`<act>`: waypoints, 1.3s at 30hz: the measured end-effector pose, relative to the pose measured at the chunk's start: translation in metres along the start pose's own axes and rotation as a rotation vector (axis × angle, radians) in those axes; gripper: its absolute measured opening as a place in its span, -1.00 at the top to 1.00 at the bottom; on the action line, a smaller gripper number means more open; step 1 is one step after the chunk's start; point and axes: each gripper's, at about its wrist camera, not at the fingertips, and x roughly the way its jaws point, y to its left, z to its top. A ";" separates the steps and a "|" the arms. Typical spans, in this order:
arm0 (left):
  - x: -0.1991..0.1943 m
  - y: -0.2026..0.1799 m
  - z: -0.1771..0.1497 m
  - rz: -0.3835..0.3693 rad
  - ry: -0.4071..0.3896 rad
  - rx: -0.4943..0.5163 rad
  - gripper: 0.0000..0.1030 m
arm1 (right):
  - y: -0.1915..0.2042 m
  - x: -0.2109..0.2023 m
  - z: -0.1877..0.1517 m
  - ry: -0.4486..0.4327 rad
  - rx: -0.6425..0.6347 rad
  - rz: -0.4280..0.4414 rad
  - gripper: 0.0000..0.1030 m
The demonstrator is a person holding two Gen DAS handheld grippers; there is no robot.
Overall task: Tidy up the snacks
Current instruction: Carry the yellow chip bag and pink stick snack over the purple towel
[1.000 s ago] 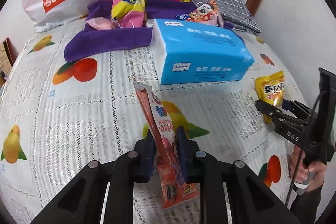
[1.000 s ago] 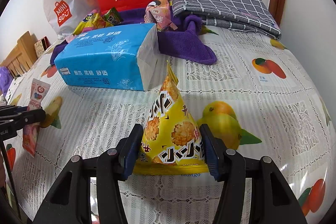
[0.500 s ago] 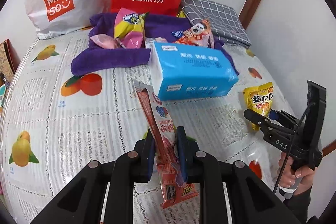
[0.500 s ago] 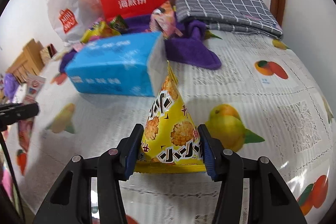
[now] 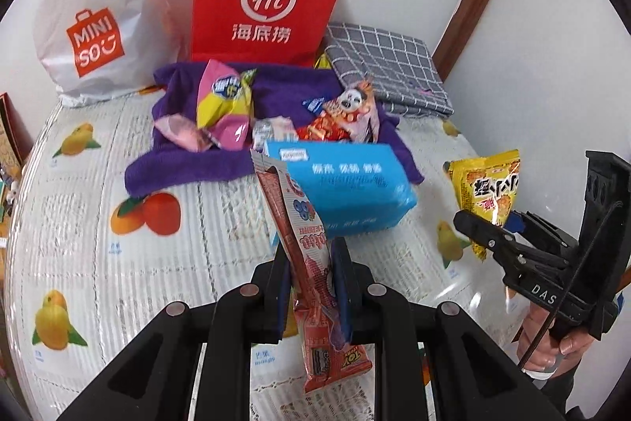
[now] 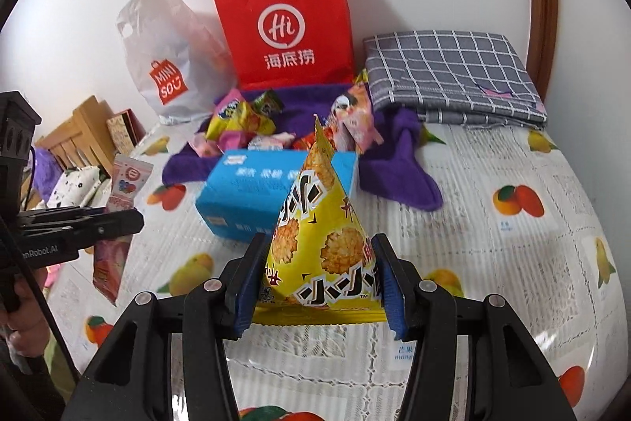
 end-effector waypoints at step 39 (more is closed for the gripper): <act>-0.001 0.017 0.095 0.012 -0.063 -0.013 0.64 | 0.020 0.035 0.110 0.000 -0.022 0.051 -0.02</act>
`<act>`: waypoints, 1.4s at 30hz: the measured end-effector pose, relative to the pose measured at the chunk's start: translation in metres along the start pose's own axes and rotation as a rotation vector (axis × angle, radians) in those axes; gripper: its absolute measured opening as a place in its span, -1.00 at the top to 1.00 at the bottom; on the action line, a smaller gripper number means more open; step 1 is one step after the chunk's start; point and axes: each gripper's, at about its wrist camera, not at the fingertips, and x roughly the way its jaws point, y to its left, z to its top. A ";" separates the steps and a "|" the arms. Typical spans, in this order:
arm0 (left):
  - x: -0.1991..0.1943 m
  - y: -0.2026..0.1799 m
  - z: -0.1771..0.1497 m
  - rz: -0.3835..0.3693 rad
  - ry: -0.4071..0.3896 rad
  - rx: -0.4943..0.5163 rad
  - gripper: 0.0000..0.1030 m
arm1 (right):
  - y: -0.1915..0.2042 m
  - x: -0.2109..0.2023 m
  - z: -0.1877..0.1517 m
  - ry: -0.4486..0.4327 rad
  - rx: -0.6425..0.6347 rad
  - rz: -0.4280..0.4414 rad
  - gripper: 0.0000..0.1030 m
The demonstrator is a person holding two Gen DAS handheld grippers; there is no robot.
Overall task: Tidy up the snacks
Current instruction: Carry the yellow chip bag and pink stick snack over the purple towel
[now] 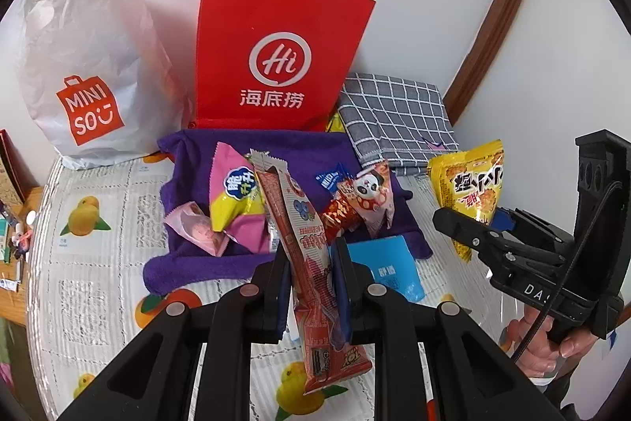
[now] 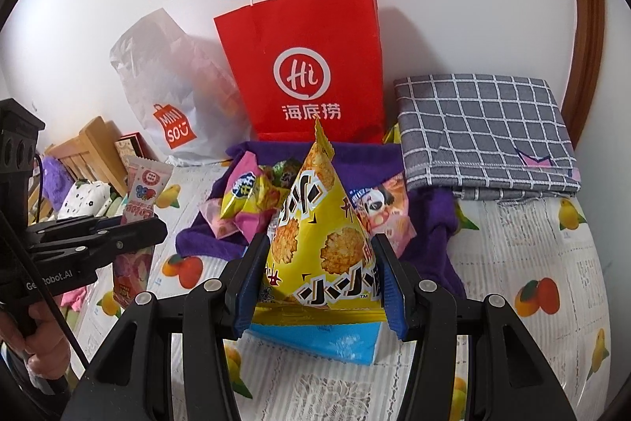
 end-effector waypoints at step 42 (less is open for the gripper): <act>0.077 0.006 0.058 0.159 -0.012 0.058 0.64 | -0.029 0.102 0.070 0.039 -0.058 0.004 -0.02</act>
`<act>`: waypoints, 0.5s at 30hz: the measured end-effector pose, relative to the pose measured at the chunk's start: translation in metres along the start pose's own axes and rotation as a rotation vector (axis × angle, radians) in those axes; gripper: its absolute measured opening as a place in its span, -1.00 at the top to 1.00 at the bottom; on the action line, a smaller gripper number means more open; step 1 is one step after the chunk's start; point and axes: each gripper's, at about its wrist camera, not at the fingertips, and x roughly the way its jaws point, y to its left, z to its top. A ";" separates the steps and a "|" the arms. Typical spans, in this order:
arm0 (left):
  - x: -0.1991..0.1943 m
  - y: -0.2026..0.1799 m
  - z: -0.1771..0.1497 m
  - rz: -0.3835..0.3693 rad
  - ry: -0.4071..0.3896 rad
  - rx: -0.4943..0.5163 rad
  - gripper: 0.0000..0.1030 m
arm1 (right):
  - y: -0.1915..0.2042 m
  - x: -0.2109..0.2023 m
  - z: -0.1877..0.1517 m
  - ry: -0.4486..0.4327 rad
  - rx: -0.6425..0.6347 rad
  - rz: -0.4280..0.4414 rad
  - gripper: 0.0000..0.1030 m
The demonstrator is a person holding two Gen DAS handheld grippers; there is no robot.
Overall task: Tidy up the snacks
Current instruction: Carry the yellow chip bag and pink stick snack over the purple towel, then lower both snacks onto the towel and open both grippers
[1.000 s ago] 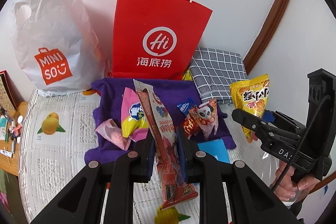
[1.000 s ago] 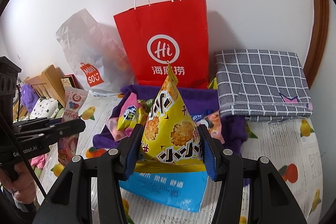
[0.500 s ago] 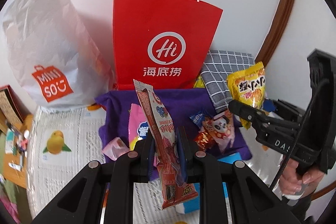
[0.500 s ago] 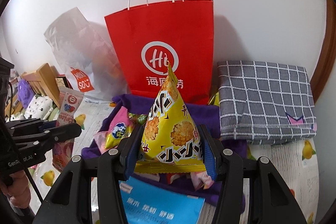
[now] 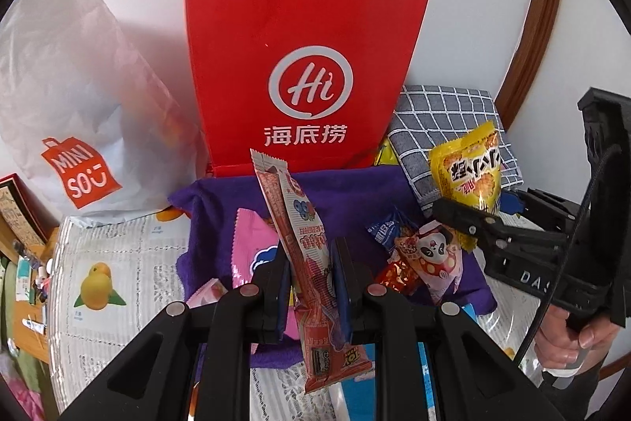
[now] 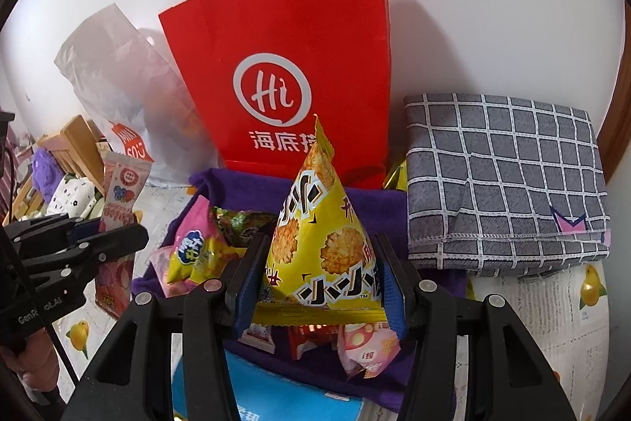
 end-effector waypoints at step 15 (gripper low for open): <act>0.024 0.011 0.004 -0.029 0.027 -0.047 0.64 | 0.001 0.040 -0.011 0.115 -0.022 0.037 -0.02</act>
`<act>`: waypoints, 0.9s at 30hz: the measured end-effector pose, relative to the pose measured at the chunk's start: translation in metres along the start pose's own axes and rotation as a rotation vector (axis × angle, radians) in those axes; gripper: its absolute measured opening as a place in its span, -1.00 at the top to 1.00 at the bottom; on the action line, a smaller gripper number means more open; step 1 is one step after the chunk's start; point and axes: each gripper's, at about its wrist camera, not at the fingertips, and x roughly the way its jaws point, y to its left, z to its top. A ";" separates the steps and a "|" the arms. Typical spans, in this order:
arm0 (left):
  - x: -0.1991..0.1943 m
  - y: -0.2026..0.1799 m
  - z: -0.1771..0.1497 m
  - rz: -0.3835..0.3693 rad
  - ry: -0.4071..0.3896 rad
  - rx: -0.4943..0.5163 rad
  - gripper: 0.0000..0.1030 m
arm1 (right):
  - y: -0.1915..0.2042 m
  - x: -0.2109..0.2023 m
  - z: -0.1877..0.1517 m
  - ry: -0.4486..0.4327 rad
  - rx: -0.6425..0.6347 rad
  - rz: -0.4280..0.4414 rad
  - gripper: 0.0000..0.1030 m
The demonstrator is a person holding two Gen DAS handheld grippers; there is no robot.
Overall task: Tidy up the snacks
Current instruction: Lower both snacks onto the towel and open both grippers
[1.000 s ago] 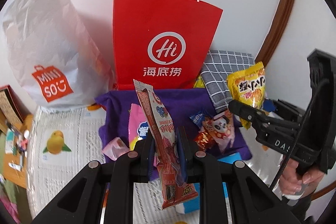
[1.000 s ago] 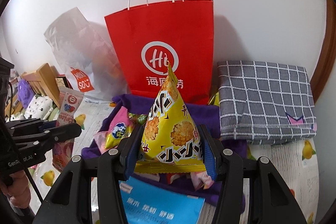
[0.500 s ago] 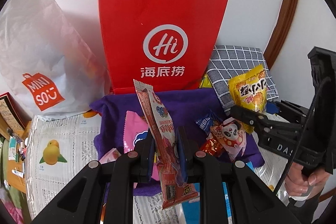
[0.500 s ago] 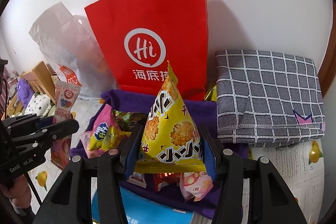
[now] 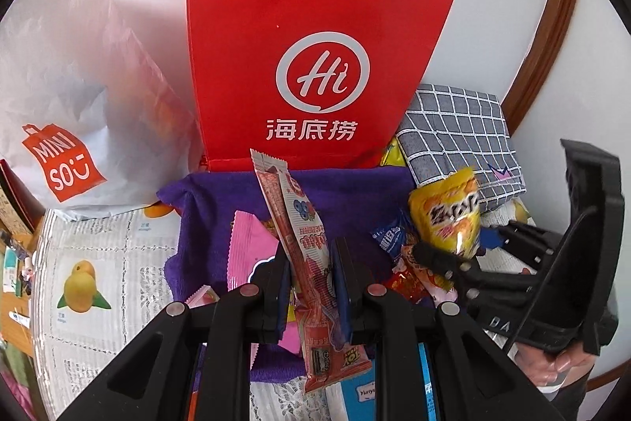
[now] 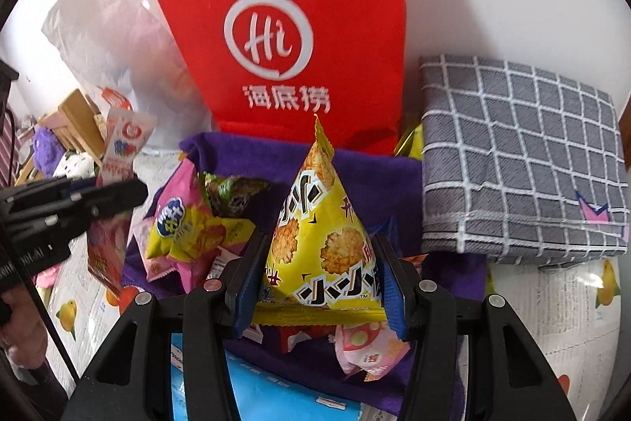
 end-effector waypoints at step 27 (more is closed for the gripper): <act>0.065 -0.014 -0.004 -0.057 0.113 0.018 0.64 | 0.016 0.045 -0.015 0.120 -0.092 0.027 -0.02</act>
